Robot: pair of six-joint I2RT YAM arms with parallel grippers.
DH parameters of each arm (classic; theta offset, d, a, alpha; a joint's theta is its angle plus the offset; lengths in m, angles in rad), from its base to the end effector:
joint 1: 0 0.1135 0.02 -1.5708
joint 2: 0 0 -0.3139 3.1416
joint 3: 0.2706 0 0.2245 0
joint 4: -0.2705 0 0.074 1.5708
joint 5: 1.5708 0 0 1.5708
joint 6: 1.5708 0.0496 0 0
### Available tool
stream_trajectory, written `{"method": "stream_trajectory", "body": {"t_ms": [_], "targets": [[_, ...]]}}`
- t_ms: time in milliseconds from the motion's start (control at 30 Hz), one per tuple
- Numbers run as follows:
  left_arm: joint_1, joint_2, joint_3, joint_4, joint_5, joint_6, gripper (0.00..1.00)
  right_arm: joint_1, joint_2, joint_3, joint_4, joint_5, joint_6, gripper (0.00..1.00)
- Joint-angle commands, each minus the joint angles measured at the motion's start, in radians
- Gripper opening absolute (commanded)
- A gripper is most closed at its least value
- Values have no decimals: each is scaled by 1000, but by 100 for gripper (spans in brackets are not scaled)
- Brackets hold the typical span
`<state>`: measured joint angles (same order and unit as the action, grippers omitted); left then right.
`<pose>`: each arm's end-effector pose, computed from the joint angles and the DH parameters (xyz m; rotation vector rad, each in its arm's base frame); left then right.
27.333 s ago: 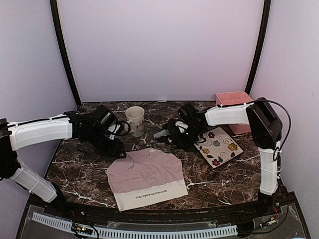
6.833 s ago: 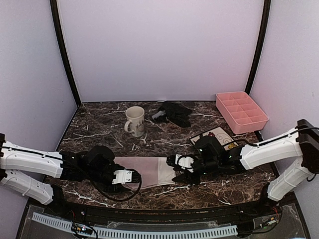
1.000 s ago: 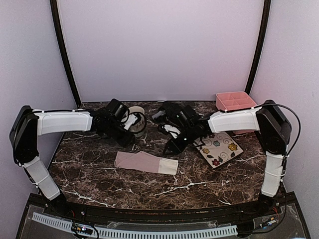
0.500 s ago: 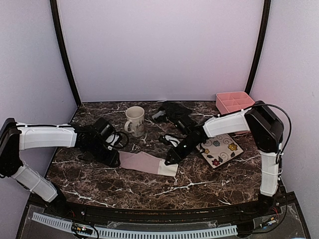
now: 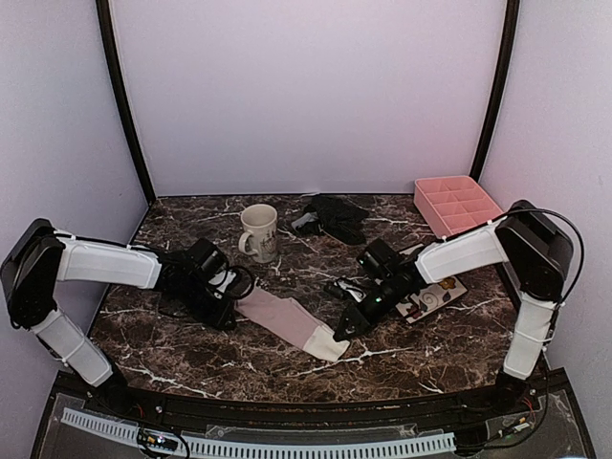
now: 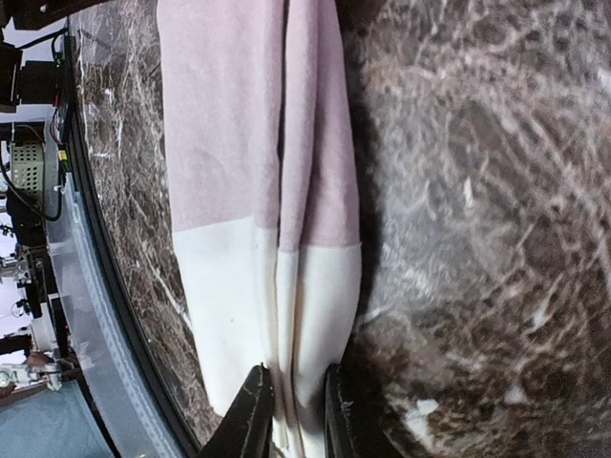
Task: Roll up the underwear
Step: Rotate the underwear at the center of the board.
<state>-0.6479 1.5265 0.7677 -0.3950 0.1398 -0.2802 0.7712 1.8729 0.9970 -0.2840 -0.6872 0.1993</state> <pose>0.1986 -0.1590 0.2092 0.5522 2.7427 -0.4401 0.2239 0.2616 0.1825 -1.0136 2.6897 1.1858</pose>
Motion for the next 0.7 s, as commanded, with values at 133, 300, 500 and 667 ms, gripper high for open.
{"method": "stream_trajectory", "body": {"t_ms": [133,300,500,667], "targets": [[0,200,148,105,26,95,29,-22,-102,-46,22,-7,62,31],[-1,306,270,121,26,144,27,-66,-154,-70,21,24,85,35],[1,456,488,111,1,211,27,-72,-130,-67,-2,28,84,38],[0,482,609,46,24,262,31,-64,-109,-68,28,-8,116,39]]}}
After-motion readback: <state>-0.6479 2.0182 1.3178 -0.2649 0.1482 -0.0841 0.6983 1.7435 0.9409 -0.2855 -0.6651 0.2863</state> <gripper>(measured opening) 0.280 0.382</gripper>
